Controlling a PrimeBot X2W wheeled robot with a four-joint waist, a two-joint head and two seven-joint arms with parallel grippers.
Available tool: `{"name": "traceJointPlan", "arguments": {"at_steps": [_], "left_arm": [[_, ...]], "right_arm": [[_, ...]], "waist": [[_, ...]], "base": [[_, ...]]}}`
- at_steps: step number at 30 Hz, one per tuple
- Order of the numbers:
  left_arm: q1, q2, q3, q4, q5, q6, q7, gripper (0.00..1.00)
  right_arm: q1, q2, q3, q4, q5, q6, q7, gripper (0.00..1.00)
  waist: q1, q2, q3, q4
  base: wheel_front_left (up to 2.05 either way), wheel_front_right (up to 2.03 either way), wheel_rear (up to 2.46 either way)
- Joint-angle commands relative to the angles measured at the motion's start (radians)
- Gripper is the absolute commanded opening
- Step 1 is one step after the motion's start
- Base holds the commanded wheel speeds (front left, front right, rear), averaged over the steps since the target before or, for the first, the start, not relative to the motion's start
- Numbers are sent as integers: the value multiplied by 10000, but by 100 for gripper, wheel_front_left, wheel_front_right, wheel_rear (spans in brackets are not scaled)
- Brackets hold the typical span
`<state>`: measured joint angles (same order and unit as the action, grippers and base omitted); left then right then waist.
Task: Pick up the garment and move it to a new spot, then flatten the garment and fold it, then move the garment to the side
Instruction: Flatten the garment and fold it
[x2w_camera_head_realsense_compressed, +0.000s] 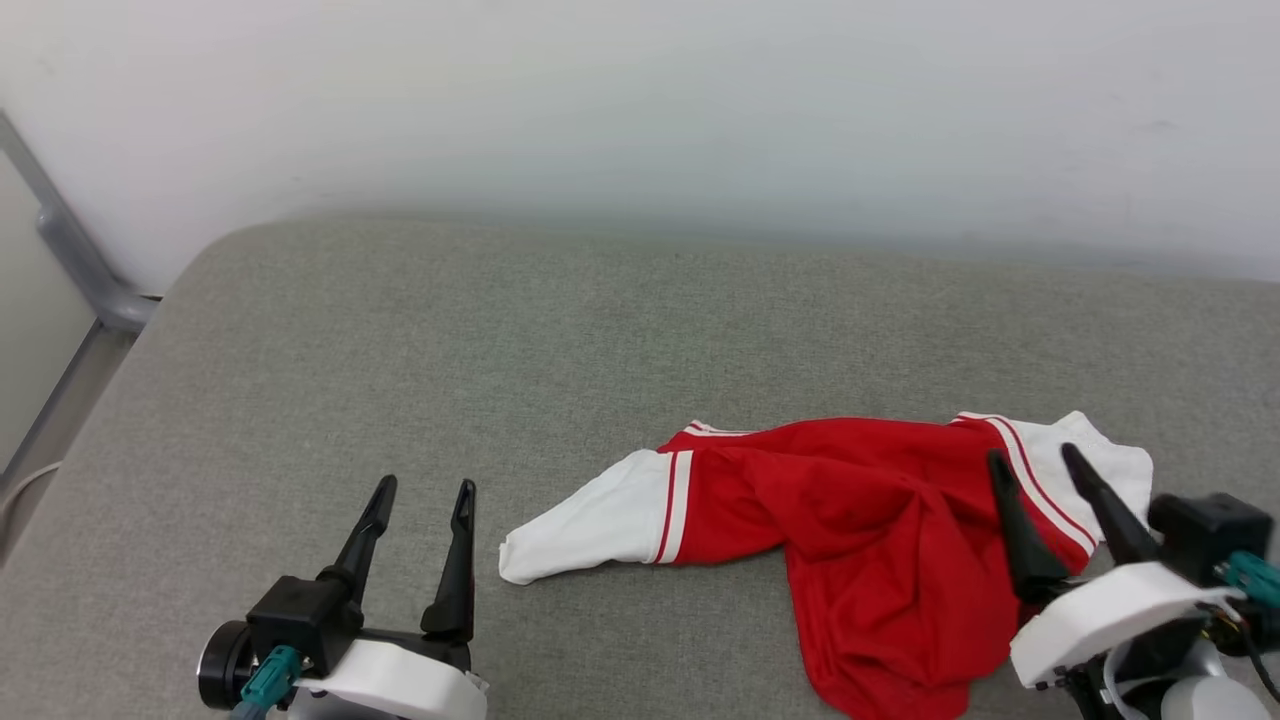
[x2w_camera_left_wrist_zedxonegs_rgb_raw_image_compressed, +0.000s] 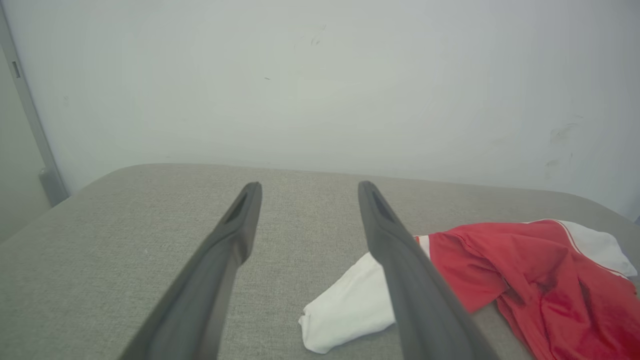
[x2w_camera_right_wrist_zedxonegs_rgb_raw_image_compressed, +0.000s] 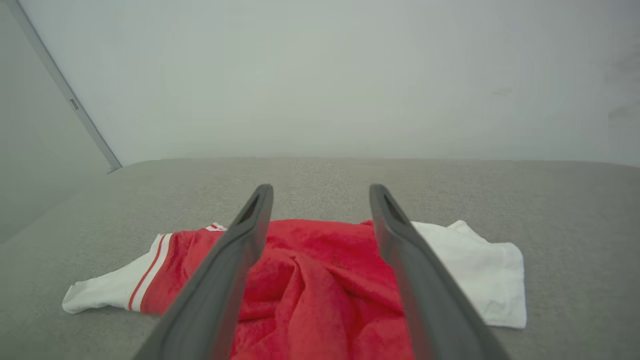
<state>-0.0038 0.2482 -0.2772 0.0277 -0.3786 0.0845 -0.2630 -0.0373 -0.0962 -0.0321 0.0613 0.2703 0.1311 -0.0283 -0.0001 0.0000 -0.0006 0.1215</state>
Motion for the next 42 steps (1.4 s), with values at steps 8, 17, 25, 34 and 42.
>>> {"name": "traceJointPlan", "arguments": {"at_steps": [8, 17, 25, 34, 42], "left_arm": [[-285, -650, 530, 264, 655, -850, -24, 100], [-700, -1303, 874, 639, 1154, -1478, -24, 100], [-735, -1622, 1197, 813, 1391, -1782, -25, 100], [-599, -1802, 1447, 974, 1588, -1942, -25, 100], [-394, -1857, 1591, 1167, 1723, -2027, -25, 100]], "right_arm": [[-1475, -1672, 1776, 208, 468, -7, 3626, 100], [-3241, -3338, 4114, 1689, 1816, -9, 6848, 100], [-3835, -3978, 5383, 3396, 2084, -9, 6916, 100], [-3306, -4148, 6574, 4375, 2944, 8, 6779, 0], [-2607, -4401, 6502, 4250, 3735, -9, 6776, 0]], "waist": [[1, 0, 611, 622], [1, 0, 1171, 1489], [1, 0, 1303, 1856], [1, 0, 1098, 1533], [1, 0, 652, 959]], "base": [[0, 0, 0], [0, 0, 0], [0, 0, 0], [0, 0, 0], [0, 0, 0]]}}
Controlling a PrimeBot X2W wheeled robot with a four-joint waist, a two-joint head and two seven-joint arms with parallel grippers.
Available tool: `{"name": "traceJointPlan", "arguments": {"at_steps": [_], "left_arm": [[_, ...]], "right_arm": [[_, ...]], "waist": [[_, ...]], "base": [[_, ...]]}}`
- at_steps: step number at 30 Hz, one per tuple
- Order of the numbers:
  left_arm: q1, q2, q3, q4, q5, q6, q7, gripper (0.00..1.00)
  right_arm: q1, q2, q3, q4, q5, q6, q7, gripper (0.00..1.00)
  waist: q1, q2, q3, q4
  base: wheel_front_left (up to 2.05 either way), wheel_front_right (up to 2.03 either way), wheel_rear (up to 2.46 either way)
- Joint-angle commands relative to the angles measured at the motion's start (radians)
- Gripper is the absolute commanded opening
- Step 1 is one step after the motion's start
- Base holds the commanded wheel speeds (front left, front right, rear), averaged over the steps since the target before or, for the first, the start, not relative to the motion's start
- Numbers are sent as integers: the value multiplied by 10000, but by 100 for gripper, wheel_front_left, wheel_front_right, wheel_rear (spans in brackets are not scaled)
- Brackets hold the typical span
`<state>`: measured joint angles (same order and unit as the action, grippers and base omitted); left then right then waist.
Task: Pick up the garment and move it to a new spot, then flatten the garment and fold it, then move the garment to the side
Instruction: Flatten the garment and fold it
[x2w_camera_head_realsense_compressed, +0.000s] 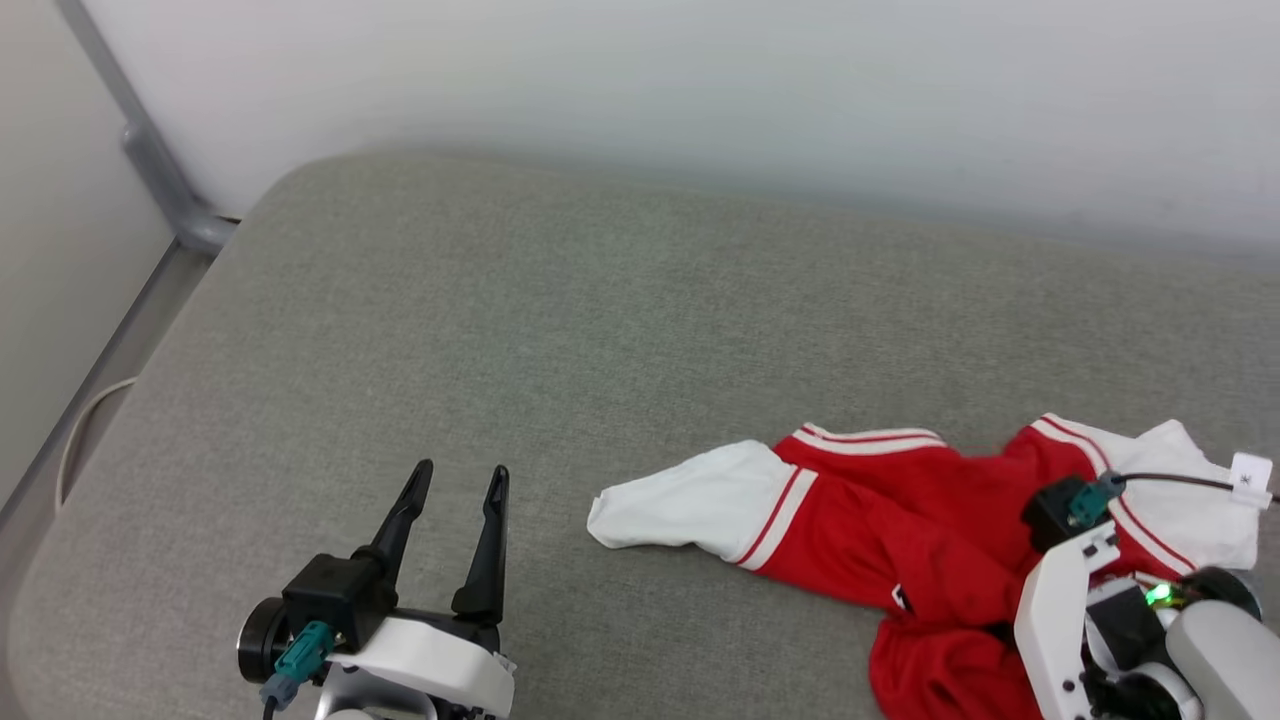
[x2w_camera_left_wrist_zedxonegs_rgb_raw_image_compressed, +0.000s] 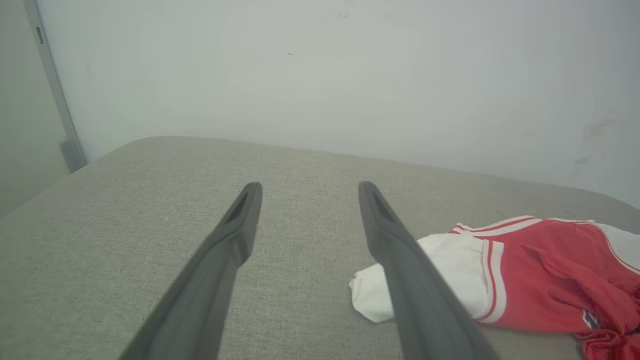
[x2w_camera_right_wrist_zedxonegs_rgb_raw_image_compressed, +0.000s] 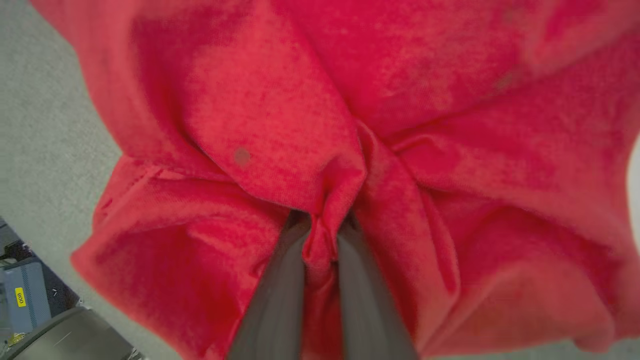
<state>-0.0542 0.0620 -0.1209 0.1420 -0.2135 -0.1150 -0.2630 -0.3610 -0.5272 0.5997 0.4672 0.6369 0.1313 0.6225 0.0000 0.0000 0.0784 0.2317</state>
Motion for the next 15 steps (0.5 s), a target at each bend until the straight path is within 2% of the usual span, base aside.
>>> {"name": "traceJointPlan", "arguments": {"at_steps": [1, 10, 11, 12, 15], "left_arm": [[128, -4, 36, 39, 79, -41, -25, 100], [334, -52, 113, 145, 115, -93, -25, 100], [341, -54, 106, 162, 115, -91, -25, 100], [344, -56, 103, 167, 116, -97, -25, 100], [375, -64, 129, 182, 123, -115, -25, 100]], "right_arm": [[761, -78, 187, 58, 232, -9, 338, 0], [1828, 188, -237, -1128, 819, -7, 556, 0], [1842, 202, -342, -1218, 674, -7, 400, 12], [1886, 255, -484, -1267, 566, -9, 240, 100], [1878, 448, -882, -1564, 447, -14, -239, 100]], "waist": [[0, 0, -190, -204], [0, 0, -532, -599], [0, 0, -544, -633], [0, 0, -555, -668], [0, 0, -582, -806]], "base": [[0, 0, 0], [0, 0, 0], [0, 0, 0], [0, 0, 0], [0, 0, 0]]}}
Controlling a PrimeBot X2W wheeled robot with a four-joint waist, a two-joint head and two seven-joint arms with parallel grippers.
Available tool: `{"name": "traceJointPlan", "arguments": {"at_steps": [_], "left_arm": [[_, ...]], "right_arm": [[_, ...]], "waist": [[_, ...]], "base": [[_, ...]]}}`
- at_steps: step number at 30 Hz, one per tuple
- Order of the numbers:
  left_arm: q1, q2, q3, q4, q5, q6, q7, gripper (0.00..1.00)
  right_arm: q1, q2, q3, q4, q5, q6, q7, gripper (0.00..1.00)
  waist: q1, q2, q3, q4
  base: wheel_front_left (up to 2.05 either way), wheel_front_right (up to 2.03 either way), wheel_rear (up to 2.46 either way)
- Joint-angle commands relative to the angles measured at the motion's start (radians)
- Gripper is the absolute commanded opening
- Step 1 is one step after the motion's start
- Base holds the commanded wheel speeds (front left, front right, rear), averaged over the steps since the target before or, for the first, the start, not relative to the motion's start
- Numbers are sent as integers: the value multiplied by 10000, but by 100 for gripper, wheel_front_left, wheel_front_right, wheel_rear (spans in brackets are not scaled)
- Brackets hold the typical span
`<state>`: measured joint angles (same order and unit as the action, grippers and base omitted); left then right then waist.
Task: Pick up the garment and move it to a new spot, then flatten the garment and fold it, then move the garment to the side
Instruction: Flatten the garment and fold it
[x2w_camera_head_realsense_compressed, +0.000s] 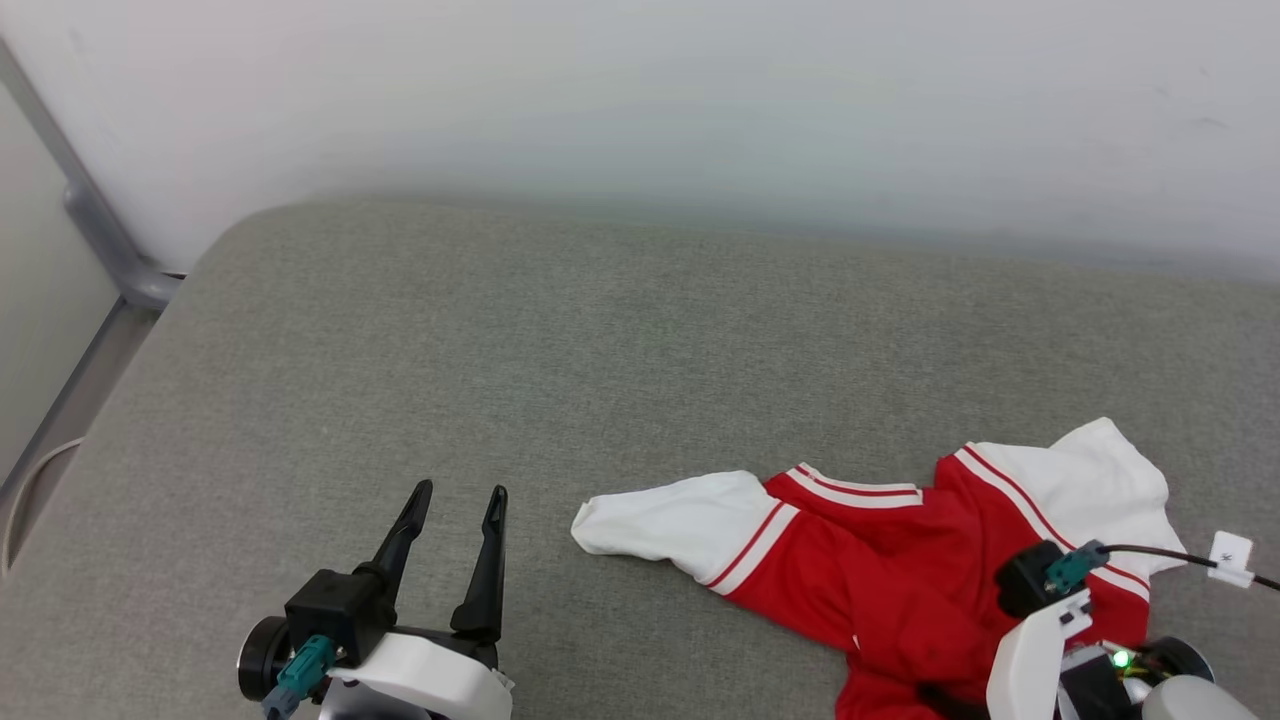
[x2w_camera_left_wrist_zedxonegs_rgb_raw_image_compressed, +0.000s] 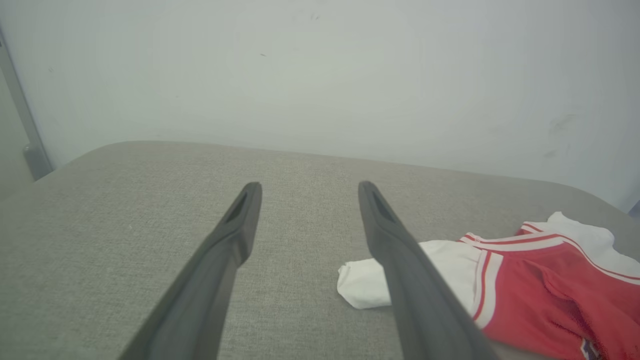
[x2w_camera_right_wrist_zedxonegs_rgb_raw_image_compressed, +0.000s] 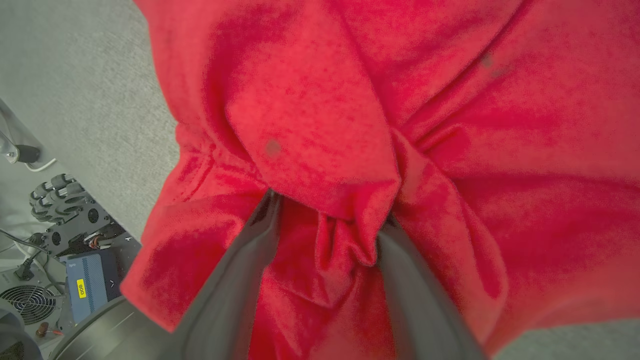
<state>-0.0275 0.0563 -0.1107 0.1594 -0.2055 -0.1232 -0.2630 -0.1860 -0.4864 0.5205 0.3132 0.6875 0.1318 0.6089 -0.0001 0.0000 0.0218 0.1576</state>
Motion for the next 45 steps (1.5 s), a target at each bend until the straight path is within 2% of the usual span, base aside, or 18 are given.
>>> {"name": "traceJointPlan", "arguments": {"at_steps": [1, 12, 19, 26, 34, 36, 39, 45], "left_arm": [[119, -7, 37, 12, 48, -38, -25, 100], [-115, 29, -28, 72, -127, -59, -25, 100], [-484, 393, -328, 592, -269, -68, 91, 100], [-760, 456, -272, 583, -442, -1, 38, 100], [-809, 602, -372, 515, -391, -23, 94, 100], [-902, 725, -495, 443, -456, -36, 479, 100], [-1179, 1067, -820, 227, -399, -41, 1617, 100], [-1837, 1859, -1463, -493, -536, -57, 5212, 100]], "right_arm": [[100, 86, -241, -190, -72, -19, -318, 100], [593, 789, -2763, -2133, -650, -15, -3396, 100], [1025, 1685, -4560, -3054, -1542, -15, -5017, 100], [1265, 2351, -5357, -3967, -2290, -15, -6022, 100], [1519, 2863, -5491, -4208, -2690, -15, -6552, 100], [1541, 2957, -5544, -4193, -2744, -15, -6587, 100], [1566, 3059, -5618, -4240, -2777, -15, -6535, 100], [1491, 3092, -5612, -4355, -2802, -15, -6461, 100]], "waist": [[1, 0, -20, -118], [1, 0, 207, -844], [1, 0, 527, -1208], [1, 0, 828, -1390], [1, 0, 981, -1445], [1, 0, 1024, -1442], [1, 0, 1119, -1443], [1, 0, 1429, -1565]], "base": [[0, 0, 0], [0, 0, 0], [0, 0, 0], [0, 0, 0], [0, 0, 0], [0, 0, 0], [0, 0, 0], [0, 0, 0]]}}
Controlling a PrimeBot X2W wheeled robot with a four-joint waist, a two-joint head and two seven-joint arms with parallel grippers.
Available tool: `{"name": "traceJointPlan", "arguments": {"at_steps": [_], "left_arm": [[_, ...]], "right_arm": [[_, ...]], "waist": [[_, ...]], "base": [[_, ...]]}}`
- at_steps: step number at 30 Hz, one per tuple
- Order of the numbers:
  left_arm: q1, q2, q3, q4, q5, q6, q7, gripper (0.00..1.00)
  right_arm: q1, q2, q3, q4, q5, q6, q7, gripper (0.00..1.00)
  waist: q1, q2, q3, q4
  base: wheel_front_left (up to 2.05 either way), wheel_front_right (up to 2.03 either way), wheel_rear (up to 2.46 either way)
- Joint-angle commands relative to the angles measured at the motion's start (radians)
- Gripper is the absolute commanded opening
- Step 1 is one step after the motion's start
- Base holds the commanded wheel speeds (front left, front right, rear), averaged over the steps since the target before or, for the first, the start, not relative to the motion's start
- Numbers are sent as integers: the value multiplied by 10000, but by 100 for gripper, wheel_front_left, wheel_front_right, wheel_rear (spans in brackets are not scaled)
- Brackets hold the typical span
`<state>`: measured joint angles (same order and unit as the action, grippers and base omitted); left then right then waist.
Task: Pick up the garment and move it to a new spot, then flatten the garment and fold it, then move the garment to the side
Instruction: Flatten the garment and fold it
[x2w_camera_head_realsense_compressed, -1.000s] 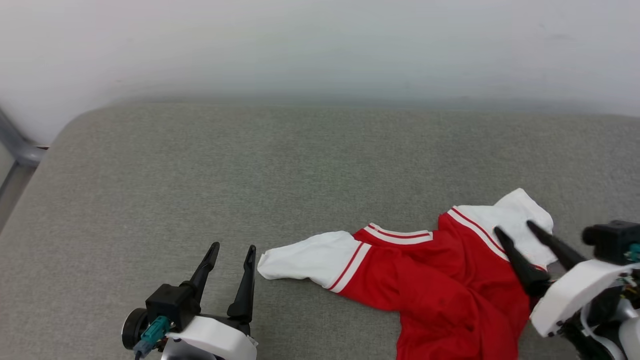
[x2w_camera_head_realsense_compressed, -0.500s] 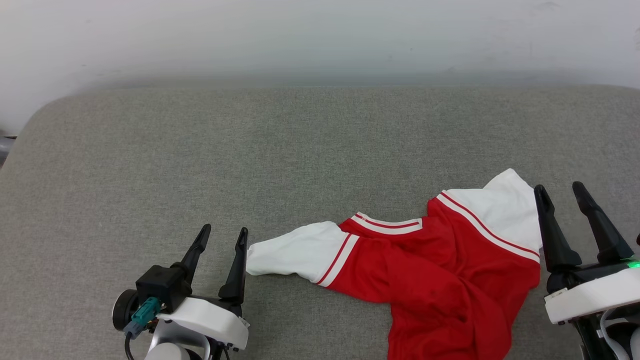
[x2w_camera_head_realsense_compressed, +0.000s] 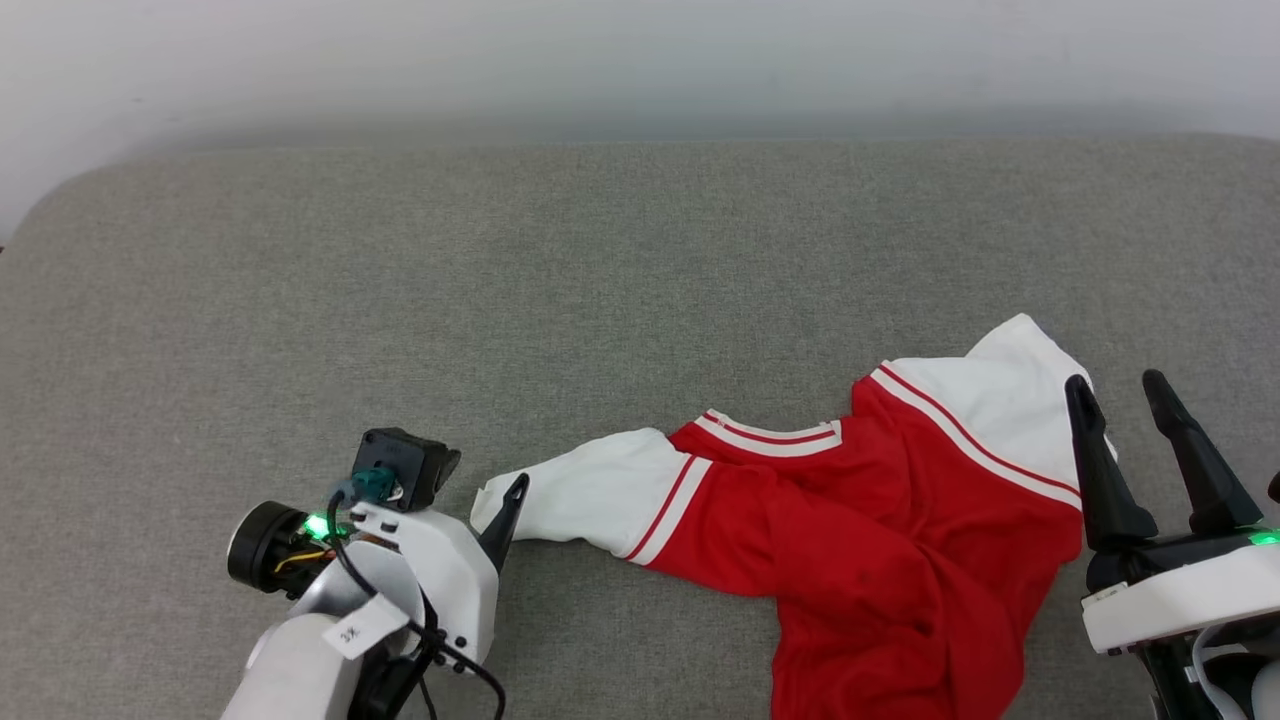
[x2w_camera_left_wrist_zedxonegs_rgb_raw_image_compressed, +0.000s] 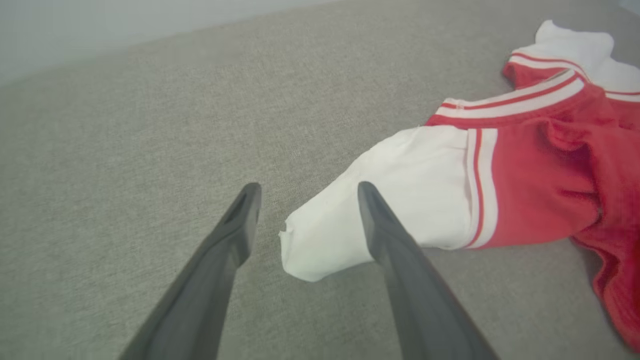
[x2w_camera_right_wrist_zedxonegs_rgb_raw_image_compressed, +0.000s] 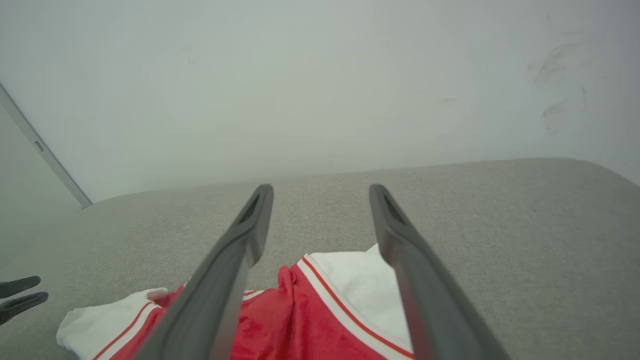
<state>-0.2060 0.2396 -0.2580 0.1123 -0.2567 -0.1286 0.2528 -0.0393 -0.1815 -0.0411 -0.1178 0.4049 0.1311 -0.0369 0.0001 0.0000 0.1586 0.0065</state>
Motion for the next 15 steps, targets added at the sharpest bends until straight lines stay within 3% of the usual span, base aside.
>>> {"name": "traceJointPlan", "arguments": {"at_steps": [1, 6, 15], "left_arm": [[-109, 111, -69, -131, -158, -2, 644, 100], [-128, 539, -181, -345, -170, 226, 2701, 100], [-462, 665, -38, 343, 233, 868, 2562, 100]], "right_arm": [[-8, 52, 12, -55, 22, -7, 2, 100], [-138, 127, 56, -88, 16, -7, -34, 100], [-365, 138, 77, 68, 110, -7, -147, 100]], "waist": [[-1, 0, 117, -96], [-1, 0, 489, -304], [-1, 0, 1087, -490]], "base": [[0, 0, 0], [0, 0, 0], [0, 0, 0]]}}
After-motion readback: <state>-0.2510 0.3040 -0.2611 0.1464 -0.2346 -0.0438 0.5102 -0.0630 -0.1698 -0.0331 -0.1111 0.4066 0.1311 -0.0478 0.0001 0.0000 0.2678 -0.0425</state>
